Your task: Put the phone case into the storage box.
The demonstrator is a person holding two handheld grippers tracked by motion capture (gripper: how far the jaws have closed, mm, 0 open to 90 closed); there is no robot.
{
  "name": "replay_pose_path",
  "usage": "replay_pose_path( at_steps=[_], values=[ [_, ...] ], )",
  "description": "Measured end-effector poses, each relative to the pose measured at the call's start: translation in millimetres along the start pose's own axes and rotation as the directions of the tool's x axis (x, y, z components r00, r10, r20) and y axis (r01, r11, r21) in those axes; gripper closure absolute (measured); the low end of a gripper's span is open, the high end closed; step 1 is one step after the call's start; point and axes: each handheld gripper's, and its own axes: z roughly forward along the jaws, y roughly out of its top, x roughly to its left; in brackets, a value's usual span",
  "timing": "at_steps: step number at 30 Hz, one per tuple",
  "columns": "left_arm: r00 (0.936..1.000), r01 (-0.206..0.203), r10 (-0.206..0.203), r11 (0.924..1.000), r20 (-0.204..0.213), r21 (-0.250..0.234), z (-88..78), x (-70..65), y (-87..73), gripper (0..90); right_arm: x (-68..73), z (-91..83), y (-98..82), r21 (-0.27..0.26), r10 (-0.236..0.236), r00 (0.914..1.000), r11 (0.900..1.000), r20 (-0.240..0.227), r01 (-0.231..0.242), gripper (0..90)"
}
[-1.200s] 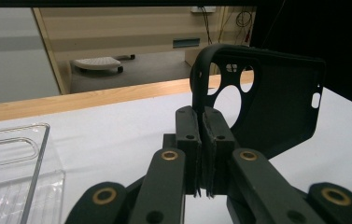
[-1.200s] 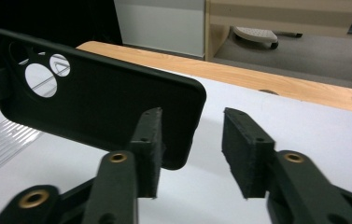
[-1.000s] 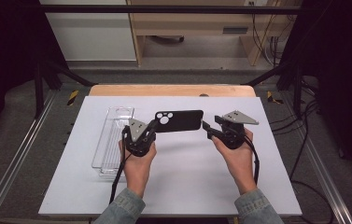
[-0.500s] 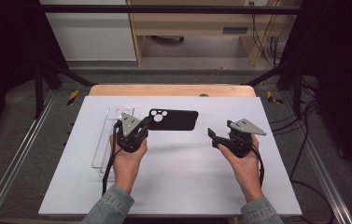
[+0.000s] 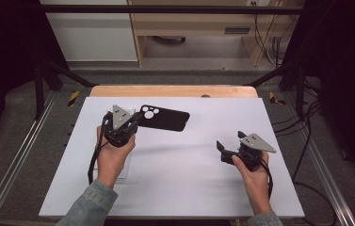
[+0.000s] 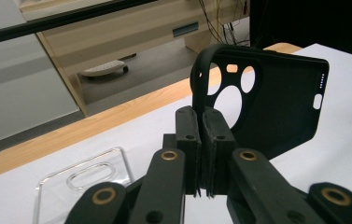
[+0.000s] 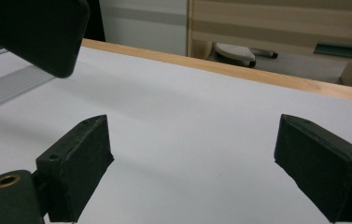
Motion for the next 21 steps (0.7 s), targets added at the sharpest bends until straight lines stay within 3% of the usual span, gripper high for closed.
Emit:
replay_pose_path(
  at_steps=[6, 13, 21],
  values=[
    [0.9996, -0.028, 0.028, 0.9996, -0.003, -0.006, -6.5, 11.4, 5.1, 86.0, -4.1, -9.5, -9.8, -0.037, -0.053, 0.9986, 0.998, 0.000, 0.053, 11.2],
    [0.9988, -0.046, 0.045, 0.9990, -0.021, -0.005, -15.6, 29.4, 14.4, 86.0, -11.2, -18.4, -15.2, -0.117, -0.040, 0.9990, 0.992, 0.017, 0.042, 12.3],
    [0.9980, -0.058, 0.058, 0.9983, -0.023, 0.000, -22.5, 44.0, 19.2, 86.0, -12.0, -20.0, -17.8, -0.144, -0.076, 0.9955, 0.986, 0.056, 0.083, 12.2]
  ],
)
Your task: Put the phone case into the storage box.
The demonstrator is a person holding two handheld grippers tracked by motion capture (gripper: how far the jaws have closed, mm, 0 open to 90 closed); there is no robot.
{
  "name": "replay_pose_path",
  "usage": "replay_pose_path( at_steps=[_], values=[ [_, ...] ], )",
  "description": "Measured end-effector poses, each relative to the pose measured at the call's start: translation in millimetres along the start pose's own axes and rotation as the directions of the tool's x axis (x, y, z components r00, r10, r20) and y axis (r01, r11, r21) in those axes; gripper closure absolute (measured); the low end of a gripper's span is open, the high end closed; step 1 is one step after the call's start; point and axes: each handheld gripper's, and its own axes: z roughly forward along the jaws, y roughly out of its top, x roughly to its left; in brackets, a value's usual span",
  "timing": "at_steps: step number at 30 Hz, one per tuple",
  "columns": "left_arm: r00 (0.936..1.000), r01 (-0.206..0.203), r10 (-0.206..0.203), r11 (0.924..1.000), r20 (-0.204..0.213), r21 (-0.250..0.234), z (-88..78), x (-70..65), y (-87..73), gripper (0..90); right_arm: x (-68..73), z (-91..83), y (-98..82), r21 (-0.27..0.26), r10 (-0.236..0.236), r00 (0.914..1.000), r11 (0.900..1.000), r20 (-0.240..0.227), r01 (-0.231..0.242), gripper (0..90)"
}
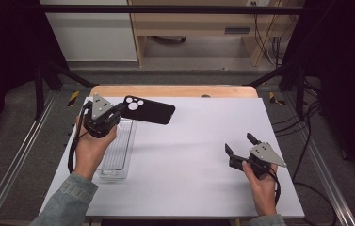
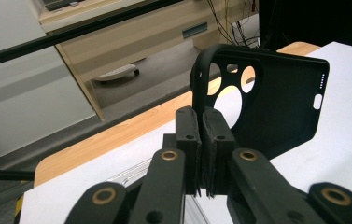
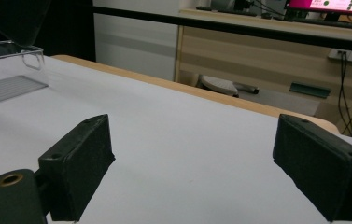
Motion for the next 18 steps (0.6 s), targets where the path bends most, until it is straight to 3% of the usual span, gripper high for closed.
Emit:
replay_pose_path(
  at_steps=[7, 18],
  values=[
    [0.9999, -0.009, 0.009, 0.9999, 0.008, 0.014, -4.5, 4.0, 2.4, 86.0, -1.5, -2.3, 0.0, -0.041, -0.026, 0.9994, 0.999, 0.025, 0.027, 12.2],
    [0.9995, -0.030, 0.030, 0.9994, 0.007, 0.019, -10.2, 10.6, 8.9, 86.0, -2.4, -4.8, -0.4, -0.062, -0.038, 0.9992, 0.997, 0.010, 0.038, 11.1]
  ],
)
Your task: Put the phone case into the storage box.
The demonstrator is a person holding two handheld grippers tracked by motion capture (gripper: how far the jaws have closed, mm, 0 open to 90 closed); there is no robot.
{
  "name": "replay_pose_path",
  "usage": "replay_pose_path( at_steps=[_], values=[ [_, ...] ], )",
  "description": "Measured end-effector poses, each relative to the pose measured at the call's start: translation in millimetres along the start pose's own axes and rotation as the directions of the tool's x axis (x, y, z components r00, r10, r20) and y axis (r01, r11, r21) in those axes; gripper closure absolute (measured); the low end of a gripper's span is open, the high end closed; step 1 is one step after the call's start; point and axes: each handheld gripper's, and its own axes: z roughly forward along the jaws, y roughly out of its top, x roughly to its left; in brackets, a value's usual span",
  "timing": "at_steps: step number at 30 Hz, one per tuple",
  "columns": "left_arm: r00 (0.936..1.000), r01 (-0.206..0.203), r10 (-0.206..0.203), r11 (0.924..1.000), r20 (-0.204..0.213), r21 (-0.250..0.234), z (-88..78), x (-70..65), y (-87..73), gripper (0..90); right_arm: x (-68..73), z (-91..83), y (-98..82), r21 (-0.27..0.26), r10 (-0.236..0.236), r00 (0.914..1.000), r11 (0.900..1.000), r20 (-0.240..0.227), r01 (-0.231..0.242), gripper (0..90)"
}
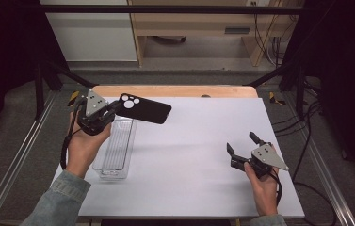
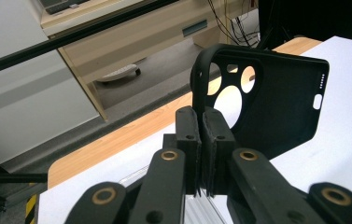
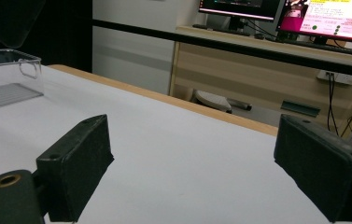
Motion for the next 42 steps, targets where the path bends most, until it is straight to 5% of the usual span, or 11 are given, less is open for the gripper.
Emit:
replay_pose_path(
  at_steps=[42],
  values=[
    [0.9985, -0.049, 0.050, 0.9986, -0.021, 0.022, -26.0, 33.6, 14.2, 86.0, -1.3, -8.2, 1.0, -0.013, -0.009, 0.9997, 1.000, -0.022, 0.008, 5.8]
  ],
)
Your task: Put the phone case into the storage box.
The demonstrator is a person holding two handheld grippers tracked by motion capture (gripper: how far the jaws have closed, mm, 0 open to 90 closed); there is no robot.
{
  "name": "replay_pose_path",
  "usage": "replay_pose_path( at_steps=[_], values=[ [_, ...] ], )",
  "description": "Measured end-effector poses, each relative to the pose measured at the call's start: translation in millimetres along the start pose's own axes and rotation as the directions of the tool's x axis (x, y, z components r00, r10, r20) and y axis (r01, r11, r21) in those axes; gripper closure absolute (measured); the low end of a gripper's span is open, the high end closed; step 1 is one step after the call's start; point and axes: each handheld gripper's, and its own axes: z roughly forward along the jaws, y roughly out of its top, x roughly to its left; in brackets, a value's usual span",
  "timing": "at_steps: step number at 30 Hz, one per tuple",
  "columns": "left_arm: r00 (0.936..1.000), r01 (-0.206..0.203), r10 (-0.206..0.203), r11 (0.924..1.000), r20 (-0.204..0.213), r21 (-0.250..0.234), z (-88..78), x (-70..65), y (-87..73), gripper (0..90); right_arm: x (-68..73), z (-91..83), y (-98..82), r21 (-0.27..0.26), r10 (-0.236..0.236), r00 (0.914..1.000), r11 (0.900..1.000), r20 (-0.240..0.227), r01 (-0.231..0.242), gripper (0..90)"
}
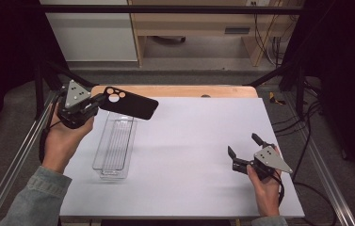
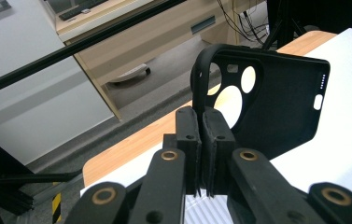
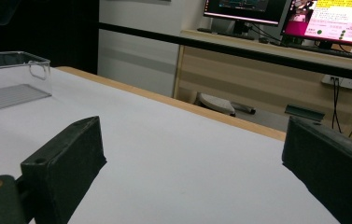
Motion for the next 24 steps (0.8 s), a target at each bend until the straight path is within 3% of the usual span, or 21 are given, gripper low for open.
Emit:
replay_pose_path(
  at_steps=[9, 16, 19, 24],
  values=[
    [0.9994, -0.030, 0.030, 0.9994, -0.014, 0.019, -6.0, 8.7, -2.0, 86.0, 1.1, 0.7, -0.5, 0.006, -0.003, 1.0000, 1.000, -0.009, 0.003, 4.8],
    [0.9998, -0.012, 0.013, 0.9994, -0.017, 0.033, -8.6, 14.1, -5.6, 86.0, 1.1, 0.7, -1.4, 0.014, -0.008, 0.9998, 1.000, -0.021, 0.008, 5.1],
    [0.9989, -0.038, 0.038, 0.9986, -0.025, 0.038, -10.8, 17.6, -4.9, 86.0, 1.8, 0.4, -1.6, 0.015, -0.011, 0.9997, 1.000, -0.023, 0.011, 5.0],
    [0.9988, -0.038, 0.040, 0.9980, -0.029, 0.050, -15.6, 22.8, -5.7, 86.0, 2.3, 0.2, -1.1, 0.012, -0.011, 0.9997, 1.000, -0.024, 0.011, 5.1]
  ],
)
